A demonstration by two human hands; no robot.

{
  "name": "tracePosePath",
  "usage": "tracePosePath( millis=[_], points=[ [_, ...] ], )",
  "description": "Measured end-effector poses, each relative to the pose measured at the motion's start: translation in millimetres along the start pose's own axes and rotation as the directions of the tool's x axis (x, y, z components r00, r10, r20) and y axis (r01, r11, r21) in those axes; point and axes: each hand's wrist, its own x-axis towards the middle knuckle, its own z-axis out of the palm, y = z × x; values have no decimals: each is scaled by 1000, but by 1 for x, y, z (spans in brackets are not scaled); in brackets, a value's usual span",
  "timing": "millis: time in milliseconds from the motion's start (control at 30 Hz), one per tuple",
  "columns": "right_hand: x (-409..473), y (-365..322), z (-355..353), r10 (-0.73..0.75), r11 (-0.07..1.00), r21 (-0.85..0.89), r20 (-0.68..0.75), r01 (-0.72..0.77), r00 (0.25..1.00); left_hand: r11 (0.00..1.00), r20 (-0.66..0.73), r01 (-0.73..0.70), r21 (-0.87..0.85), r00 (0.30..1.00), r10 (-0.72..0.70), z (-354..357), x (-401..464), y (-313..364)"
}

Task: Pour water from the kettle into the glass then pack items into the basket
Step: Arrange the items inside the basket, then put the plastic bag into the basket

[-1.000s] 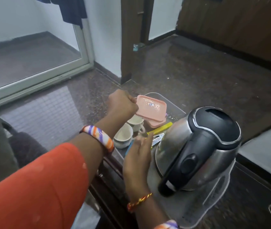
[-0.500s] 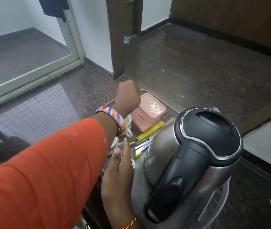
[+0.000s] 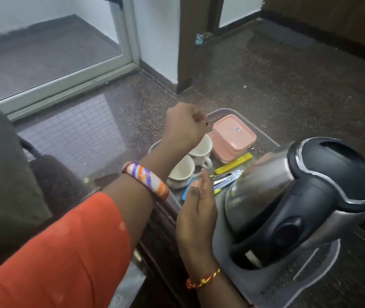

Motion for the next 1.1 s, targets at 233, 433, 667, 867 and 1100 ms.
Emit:
tracePosePath(
  millis=[233, 433, 667, 867, 1100],
  points=[
    [-58, -17, -4, -393, 887, -171, 211, 429, 895, 952, -31, 183, -243, 980, -196, -66, -83, -61],
    [-137, 34, -21, -314, 880, -185, 464, 437, 828, 855, 121, 476, -207, 879, -461, -130, -187, -149],
    [-199, 87, -12, 47, 936, -321, 519, 144, 853, 731, 363, 527, 433, 640, -677, -100, -268, -207],
    [-195, 83, -10, 18, 908, -358, 552, 218, 834, 803, 275, 525, 281, 758, -592, -99, -264, -216],
    [-143, 9, -8, -510, 762, -197, 404, 616, 760, 875, 343, 297, -381, 925, -164, -139, -195, -106]
  ],
)
